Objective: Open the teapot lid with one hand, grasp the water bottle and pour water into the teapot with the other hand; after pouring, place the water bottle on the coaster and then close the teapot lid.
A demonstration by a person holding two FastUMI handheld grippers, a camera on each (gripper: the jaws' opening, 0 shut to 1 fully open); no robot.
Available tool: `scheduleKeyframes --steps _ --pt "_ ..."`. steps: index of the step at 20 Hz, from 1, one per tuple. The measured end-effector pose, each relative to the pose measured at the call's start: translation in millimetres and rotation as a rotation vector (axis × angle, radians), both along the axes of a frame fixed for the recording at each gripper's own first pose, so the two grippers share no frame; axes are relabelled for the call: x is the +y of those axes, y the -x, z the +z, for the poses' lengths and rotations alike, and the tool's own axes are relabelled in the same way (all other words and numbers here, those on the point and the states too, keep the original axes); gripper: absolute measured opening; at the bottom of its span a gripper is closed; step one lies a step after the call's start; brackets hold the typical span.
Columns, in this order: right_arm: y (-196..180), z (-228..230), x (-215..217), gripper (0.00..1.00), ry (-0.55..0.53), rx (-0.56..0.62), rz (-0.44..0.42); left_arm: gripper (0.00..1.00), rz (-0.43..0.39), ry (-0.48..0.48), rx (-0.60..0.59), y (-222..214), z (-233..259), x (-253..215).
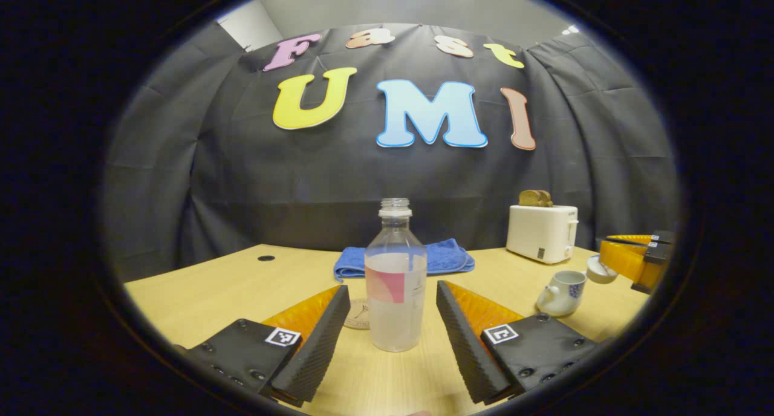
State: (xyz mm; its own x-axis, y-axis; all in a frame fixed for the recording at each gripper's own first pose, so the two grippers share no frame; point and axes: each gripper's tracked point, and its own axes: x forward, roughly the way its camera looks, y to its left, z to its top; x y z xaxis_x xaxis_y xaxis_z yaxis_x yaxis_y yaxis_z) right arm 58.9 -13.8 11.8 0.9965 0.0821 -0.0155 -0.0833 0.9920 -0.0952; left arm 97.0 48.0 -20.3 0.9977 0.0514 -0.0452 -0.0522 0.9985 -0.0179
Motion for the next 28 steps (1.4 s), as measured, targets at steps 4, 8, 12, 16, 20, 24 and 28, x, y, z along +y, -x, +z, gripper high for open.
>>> scheduleKeyframes --steps 4,8,12,16,20,24,28 --pt "1 -2 -6 0.02 -0.007 0.002 -0.01 1.0 -0.01 -0.004 0.009 -19 -1 -1" --pt "0 -2 -7 0.02 -0.006 0.002 -0.016 1.0 -0.019 -0.025 0.002 -31 2 -4" --pt "1 0 -9 0.02 -0.004 -0.005 -0.016 1.0 -0.017 -0.02 0.01 -41 -3 -4" --pt "4 -1 -10 0.03 -0.015 0.0 -0.014 1.0 -0.018 -0.016 0.045 -53 -16 -2" --pt "20 6 -12 0.02 -0.029 -0.017 -0.01 0.92 -0.022 0.011 0.04 -55 -14 -1" --pt "55 13 -10 0.02 -0.062 -0.026 0.02 0.87 -0.041 -0.019 0.062 -52 -12 -13" --pt "85 13 -15 0.02 -0.064 -0.032 0.022 0.87 -0.067 -0.1 0.072 -48 -7 -29"
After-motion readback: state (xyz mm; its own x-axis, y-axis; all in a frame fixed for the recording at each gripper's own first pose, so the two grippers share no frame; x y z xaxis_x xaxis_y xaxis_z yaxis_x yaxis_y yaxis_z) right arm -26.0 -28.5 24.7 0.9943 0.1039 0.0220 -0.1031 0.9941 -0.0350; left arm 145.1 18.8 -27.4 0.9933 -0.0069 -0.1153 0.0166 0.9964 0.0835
